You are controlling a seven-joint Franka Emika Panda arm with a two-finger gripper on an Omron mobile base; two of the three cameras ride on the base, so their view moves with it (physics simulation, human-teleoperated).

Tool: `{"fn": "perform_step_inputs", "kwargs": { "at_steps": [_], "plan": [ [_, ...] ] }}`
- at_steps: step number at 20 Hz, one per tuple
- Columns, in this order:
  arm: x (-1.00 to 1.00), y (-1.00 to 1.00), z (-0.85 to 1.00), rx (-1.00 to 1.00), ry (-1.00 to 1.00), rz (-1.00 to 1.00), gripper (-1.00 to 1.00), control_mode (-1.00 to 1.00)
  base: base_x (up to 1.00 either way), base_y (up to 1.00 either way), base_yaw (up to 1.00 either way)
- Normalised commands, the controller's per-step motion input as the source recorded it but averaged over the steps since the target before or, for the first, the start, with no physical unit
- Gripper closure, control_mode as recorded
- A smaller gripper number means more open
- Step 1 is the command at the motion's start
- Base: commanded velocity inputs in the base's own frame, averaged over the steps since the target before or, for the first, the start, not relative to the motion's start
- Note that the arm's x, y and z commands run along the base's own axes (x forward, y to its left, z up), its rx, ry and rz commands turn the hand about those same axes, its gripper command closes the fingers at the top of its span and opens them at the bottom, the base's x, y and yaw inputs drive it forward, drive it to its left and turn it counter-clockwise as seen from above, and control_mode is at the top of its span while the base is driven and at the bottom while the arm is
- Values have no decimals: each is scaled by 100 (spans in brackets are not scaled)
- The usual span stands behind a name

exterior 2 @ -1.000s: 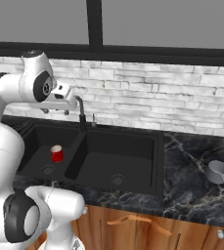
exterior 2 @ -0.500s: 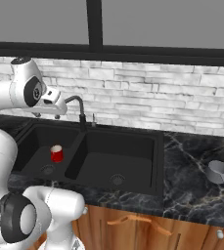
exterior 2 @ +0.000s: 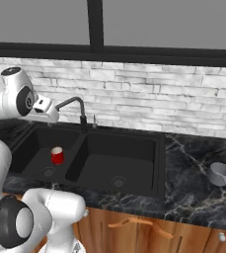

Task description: Move any existing items from the left basin to the right basin for drying. Then move the measuring cup from the counter to the left basin of the sink for washing.

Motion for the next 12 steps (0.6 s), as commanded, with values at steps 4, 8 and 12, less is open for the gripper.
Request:
{"fn": "perform_step_inputs", "kwargs": {
  "at_steps": [4, 8, 12],
  "plan": [
    [0, 25, -22, 0, -2, 0, -100, -100, 0, 0, 0],
    [0, 25, -23, 0, -3, 0, -100, -100, 0, 0, 0],
    [0, 27, -21, 1, -2, 0, -100, -100, 0, 0, 0]
  ]
}}
